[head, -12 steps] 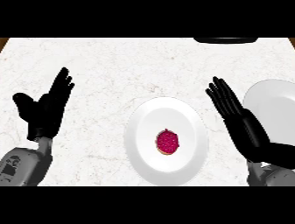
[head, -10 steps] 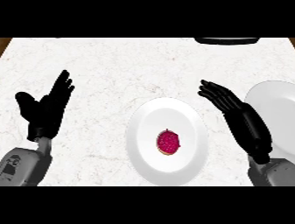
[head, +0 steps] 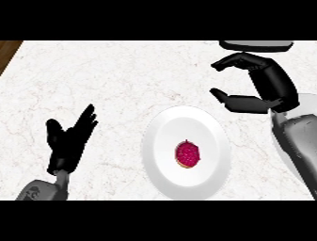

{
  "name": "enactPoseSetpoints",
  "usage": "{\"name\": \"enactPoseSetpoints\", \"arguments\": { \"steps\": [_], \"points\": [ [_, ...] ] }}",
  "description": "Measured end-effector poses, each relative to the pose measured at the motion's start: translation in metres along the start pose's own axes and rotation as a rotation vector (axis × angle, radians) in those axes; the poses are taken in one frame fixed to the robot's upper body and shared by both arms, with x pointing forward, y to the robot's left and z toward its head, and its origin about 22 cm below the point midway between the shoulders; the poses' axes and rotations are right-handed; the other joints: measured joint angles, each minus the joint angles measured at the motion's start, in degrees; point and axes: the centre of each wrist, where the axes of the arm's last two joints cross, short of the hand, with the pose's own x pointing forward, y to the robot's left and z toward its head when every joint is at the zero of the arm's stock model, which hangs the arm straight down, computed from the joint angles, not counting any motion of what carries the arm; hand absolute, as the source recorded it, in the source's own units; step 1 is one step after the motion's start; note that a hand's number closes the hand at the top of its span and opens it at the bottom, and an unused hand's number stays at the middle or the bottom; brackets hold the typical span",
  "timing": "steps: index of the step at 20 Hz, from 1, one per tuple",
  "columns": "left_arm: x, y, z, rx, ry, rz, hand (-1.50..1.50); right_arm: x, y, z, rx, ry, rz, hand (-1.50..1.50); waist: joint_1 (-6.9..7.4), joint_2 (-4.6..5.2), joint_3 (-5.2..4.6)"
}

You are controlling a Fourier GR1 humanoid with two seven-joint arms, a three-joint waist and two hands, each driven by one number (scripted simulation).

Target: Pick the cupcake from the plate and place it in the plate

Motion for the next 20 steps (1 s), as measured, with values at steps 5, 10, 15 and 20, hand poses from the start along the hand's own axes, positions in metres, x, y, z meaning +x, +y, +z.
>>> {"name": "enactPoseSetpoints", "arguments": {
  "steps": [5, 10, 15, 20],
  "points": [
    [-0.013, -0.002, 0.009, -0.003, 0.014, 0.023, 0.0, -0.04, -0.009, -0.002, 0.017, -0.062, -0.058, -1.5, -1.1, -0.3, 0.19],
    [-0.018, 0.001, 0.014, 0.007, 0.017, 0.028, 0.0, -0.037, -0.032, -0.008, 0.145, -0.055, 0.017, -1.5, -2.03, -0.66, 0.27],
    [-0.021, 0.009, 0.017, 0.011, 0.017, 0.034, 0.0, -0.01, -0.043, -0.026, 0.388, 0.017, 0.214, -1.5, -2.3, -0.91, 0.22],
    [-0.022, 0.009, 0.017, 0.017, 0.027, 0.029, 0.0, 0.013, -0.022, -0.035, 0.567, 0.065, 0.358, -1.5, -2.94, -1.09, 0.26]
  ]
}}
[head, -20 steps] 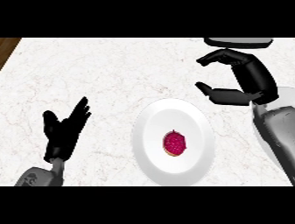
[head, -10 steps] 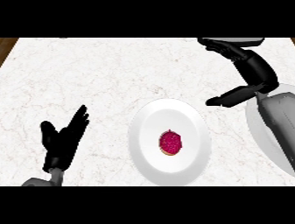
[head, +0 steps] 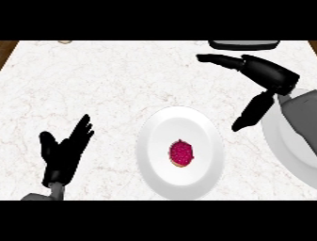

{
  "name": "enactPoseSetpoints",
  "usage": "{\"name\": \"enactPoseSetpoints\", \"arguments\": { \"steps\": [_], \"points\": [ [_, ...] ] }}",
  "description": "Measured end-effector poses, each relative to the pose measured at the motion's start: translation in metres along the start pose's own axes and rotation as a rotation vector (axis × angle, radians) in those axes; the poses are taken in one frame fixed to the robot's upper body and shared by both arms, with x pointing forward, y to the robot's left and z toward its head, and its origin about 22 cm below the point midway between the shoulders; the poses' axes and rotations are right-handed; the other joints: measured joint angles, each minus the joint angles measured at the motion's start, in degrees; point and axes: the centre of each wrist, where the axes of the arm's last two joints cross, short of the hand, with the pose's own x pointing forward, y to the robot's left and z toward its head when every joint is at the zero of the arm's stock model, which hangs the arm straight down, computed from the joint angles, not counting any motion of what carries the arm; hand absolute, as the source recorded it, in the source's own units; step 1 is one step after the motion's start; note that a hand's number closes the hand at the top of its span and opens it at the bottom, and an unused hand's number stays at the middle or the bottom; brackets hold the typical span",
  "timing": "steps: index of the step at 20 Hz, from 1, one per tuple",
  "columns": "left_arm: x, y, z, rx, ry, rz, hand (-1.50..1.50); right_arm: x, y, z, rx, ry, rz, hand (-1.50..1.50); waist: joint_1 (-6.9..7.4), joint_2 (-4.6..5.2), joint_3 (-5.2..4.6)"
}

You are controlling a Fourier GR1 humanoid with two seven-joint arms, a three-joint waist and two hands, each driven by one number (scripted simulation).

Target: Pick the cupcake from the plate and place it in the plate

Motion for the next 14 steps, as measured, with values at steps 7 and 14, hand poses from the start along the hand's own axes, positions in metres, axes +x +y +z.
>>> {"name": "enactPoseSetpoints", "arguments": {
  "steps": [7, 14],
  "points": [
    [-0.003, 0.001, 0.001, 0.008, -0.011, 0.006, 0.0, 0.033, 0.042, -0.012, 0.11, 0.083, 0.11, -1.5, -0.25, -0.05, 0.04],
    [0.001, -0.001, 0.002, 0.003, -0.004, 0.002, 0.0, 0.046, 0.085, -0.021, 0.142, 0.158, 0.176, -1.5, 0.02, 0.15, -0.02]
  ]
}}
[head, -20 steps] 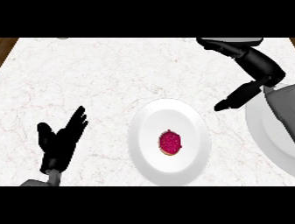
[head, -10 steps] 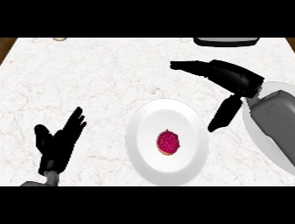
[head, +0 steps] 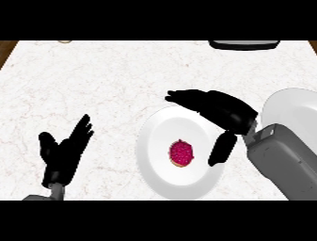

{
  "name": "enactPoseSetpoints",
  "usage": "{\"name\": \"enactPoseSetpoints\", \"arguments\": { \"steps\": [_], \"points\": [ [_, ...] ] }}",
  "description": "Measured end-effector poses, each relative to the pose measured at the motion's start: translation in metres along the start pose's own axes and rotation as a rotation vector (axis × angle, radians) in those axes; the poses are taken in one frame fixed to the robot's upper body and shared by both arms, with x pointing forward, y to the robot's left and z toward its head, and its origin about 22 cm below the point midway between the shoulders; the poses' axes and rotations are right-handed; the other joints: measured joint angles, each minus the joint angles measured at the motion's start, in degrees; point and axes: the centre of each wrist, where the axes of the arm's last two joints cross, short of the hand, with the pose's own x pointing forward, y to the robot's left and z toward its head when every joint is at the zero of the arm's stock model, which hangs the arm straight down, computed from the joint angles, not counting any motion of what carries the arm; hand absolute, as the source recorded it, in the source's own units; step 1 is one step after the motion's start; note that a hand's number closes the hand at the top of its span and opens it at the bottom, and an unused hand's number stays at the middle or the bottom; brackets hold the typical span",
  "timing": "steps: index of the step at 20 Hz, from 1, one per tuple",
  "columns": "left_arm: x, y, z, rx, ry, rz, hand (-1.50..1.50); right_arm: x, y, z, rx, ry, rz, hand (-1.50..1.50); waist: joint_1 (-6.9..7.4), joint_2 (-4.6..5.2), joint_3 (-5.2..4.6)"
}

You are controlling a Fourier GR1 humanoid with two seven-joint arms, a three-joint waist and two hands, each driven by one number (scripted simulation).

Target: Pick the cupcake from the plate and place it in the plate

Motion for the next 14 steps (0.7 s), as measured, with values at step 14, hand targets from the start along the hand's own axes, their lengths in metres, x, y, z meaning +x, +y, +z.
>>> {"name": "enactPoseSetpoints", "arguments": {
  "steps": [14],
  "points": [
    [-0.001, 0.004, -0.001, -0.005, -0.008, 0.004, 0.0, 0.013, 0.051, -0.004, 0.084, 0.044, 0.019, -1.5, 0.09, 0.0, 0.08]
  ]
}}
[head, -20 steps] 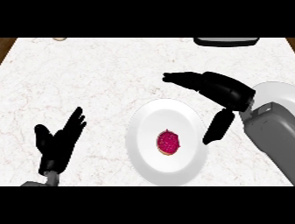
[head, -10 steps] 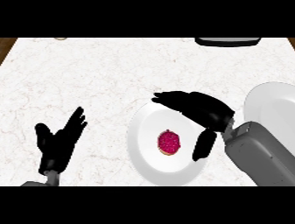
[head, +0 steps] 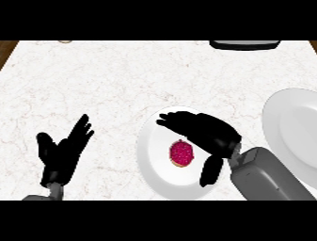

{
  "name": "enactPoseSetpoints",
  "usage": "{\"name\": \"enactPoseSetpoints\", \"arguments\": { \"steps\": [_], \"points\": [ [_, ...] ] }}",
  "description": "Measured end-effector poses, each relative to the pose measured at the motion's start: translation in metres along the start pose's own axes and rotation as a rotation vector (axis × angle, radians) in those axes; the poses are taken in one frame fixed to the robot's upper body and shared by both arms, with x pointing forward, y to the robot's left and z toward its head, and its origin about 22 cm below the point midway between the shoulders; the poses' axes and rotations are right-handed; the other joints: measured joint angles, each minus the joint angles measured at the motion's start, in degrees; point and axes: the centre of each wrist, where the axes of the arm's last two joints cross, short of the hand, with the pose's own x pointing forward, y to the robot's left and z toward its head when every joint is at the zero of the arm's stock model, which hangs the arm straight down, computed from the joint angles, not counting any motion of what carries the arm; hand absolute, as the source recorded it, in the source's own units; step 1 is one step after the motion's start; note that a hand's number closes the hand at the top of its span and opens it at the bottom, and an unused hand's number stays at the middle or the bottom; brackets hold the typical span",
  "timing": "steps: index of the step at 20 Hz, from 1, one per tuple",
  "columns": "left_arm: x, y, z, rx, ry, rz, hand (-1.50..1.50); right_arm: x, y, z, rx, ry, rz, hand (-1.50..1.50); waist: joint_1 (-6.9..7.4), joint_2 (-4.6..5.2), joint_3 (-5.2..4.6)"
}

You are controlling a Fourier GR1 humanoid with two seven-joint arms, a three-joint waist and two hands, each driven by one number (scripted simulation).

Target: Pick the cupcake from the plate and place it in the plate

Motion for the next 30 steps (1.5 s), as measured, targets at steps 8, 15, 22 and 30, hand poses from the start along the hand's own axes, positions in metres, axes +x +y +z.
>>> {"name": "enactPoseSetpoints", "arguments": {
  "steps": [8, 15, 22, 30],
  "points": [
    [0.001, 0.0, 0.001, 0.005, 0.012, -0.002, 0.0, -0.001, 0.016, -0.011, -0.011, 0.075, 0.08, -1.5, 0.07, 0.08, -0.07],
    [0.004, -0.001, 0.002, 0.006, 0.016, -0.005, 0.0, -0.002, 0.026, -0.018, 0.024, 0.084, 0.096, -1.5, 0.06, 0.07, -0.07],
    [0.002, 0.001, 0.002, -0.002, 0.011, -0.004, 0.0, -0.012, 0.045, -0.034, 0.09, 0.059, 0.18, 1.5, 0.17, 0.12, -0.07],
    [0.0, -0.003, 0.001, -0.001, 0.009, -0.004, 0.0, -0.018, 0.048, -0.036, 0.043, 0.013, 0.253, 1.5, 0.08, 0.0, -0.03]
  ]
}}
